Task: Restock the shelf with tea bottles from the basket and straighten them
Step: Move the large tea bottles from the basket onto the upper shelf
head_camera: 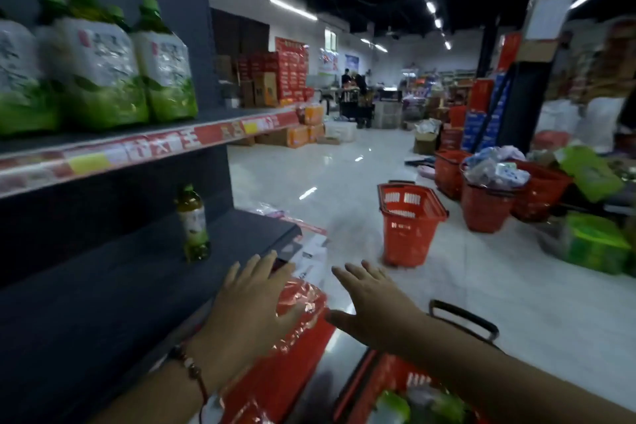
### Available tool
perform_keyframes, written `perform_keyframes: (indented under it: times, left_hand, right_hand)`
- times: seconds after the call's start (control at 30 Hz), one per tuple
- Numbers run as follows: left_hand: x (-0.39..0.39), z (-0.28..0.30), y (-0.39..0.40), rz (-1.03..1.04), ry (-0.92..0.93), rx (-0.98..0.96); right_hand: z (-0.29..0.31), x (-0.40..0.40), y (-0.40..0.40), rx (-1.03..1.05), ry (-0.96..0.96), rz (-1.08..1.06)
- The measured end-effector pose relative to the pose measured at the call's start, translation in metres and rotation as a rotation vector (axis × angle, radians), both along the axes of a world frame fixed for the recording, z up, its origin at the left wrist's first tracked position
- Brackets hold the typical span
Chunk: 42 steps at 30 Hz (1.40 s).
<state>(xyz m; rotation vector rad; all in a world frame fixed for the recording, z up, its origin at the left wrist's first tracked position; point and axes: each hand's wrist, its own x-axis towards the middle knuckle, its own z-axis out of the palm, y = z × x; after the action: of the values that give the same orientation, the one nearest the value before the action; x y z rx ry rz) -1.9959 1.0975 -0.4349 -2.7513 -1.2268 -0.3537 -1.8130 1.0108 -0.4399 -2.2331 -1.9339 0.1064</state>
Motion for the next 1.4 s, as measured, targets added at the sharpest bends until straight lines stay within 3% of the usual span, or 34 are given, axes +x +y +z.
perform_keyframes:
  times: [0.3,0.6,0.8,1.17,1.4]
  left_hand:
    - [0.088,-0.116,-0.053,-0.186,0.078,-0.216]
    - [0.137,-0.171,-0.061,-0.325,0.134,-0.333]
    - [0.158,-0.196,-0.057,-0.370,0.202,-0.382]
    - [0.201,-0.215,-0.042,-0.434,0.192,-0.379]
    - [0.215,-0.228,-0.030,-0.473,0.156,-0.392]
  right_hand:
    - [-0.142,0.086,-0.086,-0.311,0.085,-0.290]
    - [-0.241,0.113,-0.124,-0.467,0.155,-0.425]
    - [-0.272,0.114,-0.103,-0.488,0.139,-0.376]
    - [-0.311,0.158,-0.058,-0.456,0.108,-0.530]
    - [-0.341,0.185,-0.041,-0.454,0.323,-0.777]
